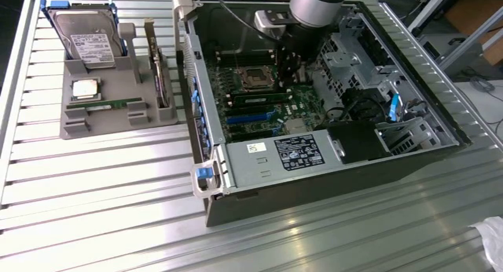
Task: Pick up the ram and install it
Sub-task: 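Press down the ram until it locks into place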
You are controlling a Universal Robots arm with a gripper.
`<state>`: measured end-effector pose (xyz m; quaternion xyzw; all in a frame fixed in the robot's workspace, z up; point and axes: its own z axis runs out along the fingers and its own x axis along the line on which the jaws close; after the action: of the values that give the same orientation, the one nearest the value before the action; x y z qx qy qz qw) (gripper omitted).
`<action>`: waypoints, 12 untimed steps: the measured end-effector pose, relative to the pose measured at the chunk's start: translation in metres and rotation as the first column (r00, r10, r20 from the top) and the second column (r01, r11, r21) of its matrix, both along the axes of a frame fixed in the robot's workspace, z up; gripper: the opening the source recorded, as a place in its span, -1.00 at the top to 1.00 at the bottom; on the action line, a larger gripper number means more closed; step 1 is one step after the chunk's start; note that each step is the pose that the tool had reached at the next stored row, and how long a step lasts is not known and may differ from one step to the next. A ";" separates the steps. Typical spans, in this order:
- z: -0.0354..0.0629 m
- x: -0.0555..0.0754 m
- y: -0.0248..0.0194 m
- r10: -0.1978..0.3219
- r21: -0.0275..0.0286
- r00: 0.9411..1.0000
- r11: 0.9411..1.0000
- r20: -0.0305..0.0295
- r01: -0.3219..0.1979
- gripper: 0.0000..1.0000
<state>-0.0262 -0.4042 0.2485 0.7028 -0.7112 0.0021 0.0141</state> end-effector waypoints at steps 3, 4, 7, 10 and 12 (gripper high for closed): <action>-0.0005 -0.022 0.0000 0.000 0.000 1.000 1.000 0.000 0.000 0.79; -0.0006 -0.030 0.0000 0.000 0.000 1.000 1.000 0.000 0.000 0.79; -0.0012 -0.068 0.0000 0.000 0.000 1.000 1.000 0.000 0.000 0.79; -0.0051 -0.073 0.0000 0.000 0.000 1.000 1.000 0.000 0.000 0.79; -0.0073 -0.075 0.0001 0.000 0.000 1.000 1.000 0.000 0.000 0.79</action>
<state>-0.1015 -0.4041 0.2412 0.7029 -0.7112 0.0021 0.0141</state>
